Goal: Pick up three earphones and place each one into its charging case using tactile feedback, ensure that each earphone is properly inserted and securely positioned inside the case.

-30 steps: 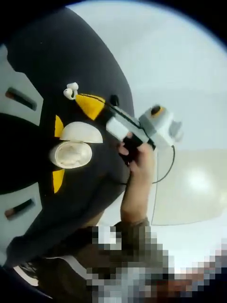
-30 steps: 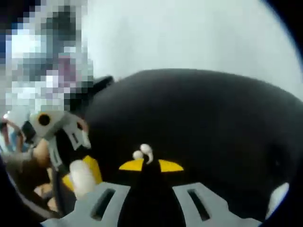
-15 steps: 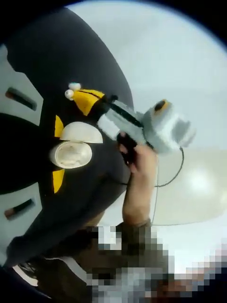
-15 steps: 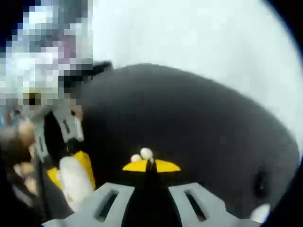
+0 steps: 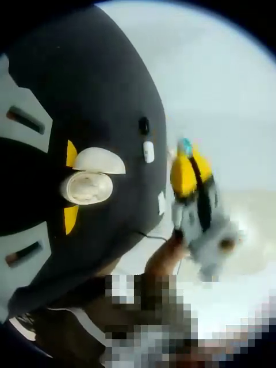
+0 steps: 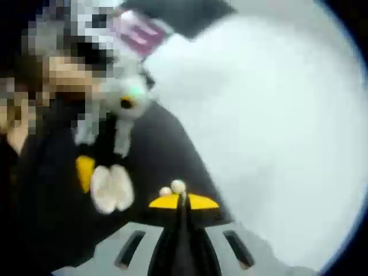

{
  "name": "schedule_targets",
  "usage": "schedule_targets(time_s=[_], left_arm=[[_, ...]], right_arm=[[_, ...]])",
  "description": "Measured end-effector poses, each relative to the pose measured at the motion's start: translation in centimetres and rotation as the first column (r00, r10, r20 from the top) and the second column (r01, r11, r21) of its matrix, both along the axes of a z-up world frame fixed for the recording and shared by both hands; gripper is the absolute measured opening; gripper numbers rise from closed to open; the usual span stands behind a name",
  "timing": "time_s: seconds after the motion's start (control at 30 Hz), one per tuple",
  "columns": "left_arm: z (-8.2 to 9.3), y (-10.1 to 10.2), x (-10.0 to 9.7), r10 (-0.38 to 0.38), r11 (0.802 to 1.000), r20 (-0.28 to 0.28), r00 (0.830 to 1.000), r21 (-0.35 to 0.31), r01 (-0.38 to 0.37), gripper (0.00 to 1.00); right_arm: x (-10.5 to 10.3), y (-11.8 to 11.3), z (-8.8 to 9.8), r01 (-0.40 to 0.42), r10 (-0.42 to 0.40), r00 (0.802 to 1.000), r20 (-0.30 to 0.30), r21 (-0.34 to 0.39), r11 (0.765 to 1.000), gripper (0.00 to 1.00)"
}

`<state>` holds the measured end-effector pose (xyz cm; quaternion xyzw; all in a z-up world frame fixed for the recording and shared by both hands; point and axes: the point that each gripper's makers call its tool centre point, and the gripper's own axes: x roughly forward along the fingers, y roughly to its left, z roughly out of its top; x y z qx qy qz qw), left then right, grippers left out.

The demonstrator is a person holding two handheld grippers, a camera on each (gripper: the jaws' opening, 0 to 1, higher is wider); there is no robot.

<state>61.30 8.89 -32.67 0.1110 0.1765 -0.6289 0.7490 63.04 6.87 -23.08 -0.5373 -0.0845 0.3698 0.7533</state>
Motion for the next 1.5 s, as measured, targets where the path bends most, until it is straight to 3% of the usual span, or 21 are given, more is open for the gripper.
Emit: schedule_targets(time_s=[0.03, 0.17, 0.27, 0.33, 0.37, 0.47, 0.5, 0.57, 0.63, 0.73, 1.0, 1.07, 1.2, 1.23, 1.33, 1.4, 1.5], left_arm=[[0.0, 0.0, 0.0, 0.000, 1.000, 0.007, 1.000, 0.003, 0.000, 0.18], [0.0, 0.1, -0.1, -0.002, 1.000, 0.018, 1.000, 0.008, 0.002, 0.18], [0.0, 0.2, -0.1, -0.002, 1.000, 0.023, 1.000, 0.008, 0.001, 0.18], [0.0, 0.3, -0.1, -0.001, 1.000, 0.024, 1.000, 0.008, 0.001, 0.18], [0.0, 0.3, -0.1, -0.001, 1.000, 0.024, 1.000, 0.008, 0.001, 0.18], [0.0, 0.5, -0.2, -0.002, 1.000, 0.025, 1.000, 0.009, 0.002, 0.18], [-0.1, 0.5, -0.2, -0.002, 1.000, 0.025, 1.000, 0.009, 0.002, 0.18], [-0.1, 0.5, -0.2, -0.002, 1.000, 0.028, 1.000, 0.011, 0.002, 0.18], [-0.1, 0.5, -0.2, -0.003, 1.000, 0.032, 0.999, 0.013, 0.002, 0.18], [-0.1, 0.4, -0.2, -0.001, 1.000, 0.033, 0.999, 0.014, 0.001, 0.18], [-0.1, 0.2, -0.2, 0.001, 1.000, 0.030, 1.000, 0.015, -0.001, 0.18], [-0.1, 0.1, -0.3, 0.001, 1.000, 0.029, 1.000, 0.015, -0.002, 0.18], [-0.2, 0.1, -0.2, 0.004, 1.000, 0.026, 1.000, 0.014, -0.004, 0.18], [-0.2, 0.1, -0.2, 0.004, 1.000, 0.026, 1.000, 0.015, -0.004, 0.18], [-0.2, 0.1, -0.3, 0.004, 1.000, 0.026, 1.000, 0.013, -0.004, 0.18], [-0.2, 0.1, -0.2, 0.003, 1.000, 0.027, 1.000, 0.013, -0.003, 0.18], [-0.2, 0.1, -0.3, 0.001, 1.000, 0.027, 1.000, 0.013, -0.002, 0.18]], right_arm=[[-1.5, 0.4, -0.9, -0.034, 0.039, 0.998, 0.049, -0.092, 0.995, 0.06], [-3.6, 1.8, -3.5, -0.076, 0.104, 0.989, 0.105, -0.248, 0.966, 0.06], [-2.7, 1.9, -3.7, -0.031, 0.102, 0.975, 0.196, -0.338, 0.941, 0.06], [-2.4, 2.2, -4.2, -0.037, 0.110, 0.976, 0.187, -0.357, 0.933, 0.06], [-2.3, 2.3, -4.5, -0.043, 0.127, 0.973, 0.192, -0.389, 0.920, 0.06], [-1.9, 2.0, -4.9, 0.006, 0.170, 0.944, 0.282, -0.532, 0.847, 0.06], [-1.8, 2.0, -5.3, 0.008, 0.186, 0.940, 0.286, -0.563, 0.826, 0.06], [-1.8, 1.9, -6.2, -0.005, 0.190, 0.948, 0.254, -0.586, 0.810, 0.06], [-2.1, 2.1, -6.5, -0.027, 0.198, 0.952, 0.232, -0.582, 0.813, 0.06], [-2.1, 2.1, -6.5, -0.009, 0.204, 0.947, 0.250, -0.614, 0.789, 0.06], [-2.2, 2.0, -6.6, -0.010, 0.195, 0.954, 0.226, -0.628, 0.778, 0.06], [-2.4, 2.3, -6.7, -0.005, 0.215, 0.947, 0.240, -0.657, 0.754, 0.06], [-2.6, 2.5, -7.1, 0.009, 0.210, 0.950, 0.232, -0.691, 0.723, 0.07], [-2.5, 2.5, -7.1, 0.012, 0.203, 0.953, 0.227, -0.692, 0.722, 0.07], [-2.6, 2.4, -6.6, 0.000, 0.176, 0.963, 0.202, -0.657, 0.754, 0.09], [-2.8, 2.3, -6.2, -0.023, 0.145, 0.977, 0.154, -0.604, 0.797, 0.10], [-3.0, 1.7, -5.5, -0.071, 0.097, 0.995, 0.029, -0.477, 0.876, 0.11]])
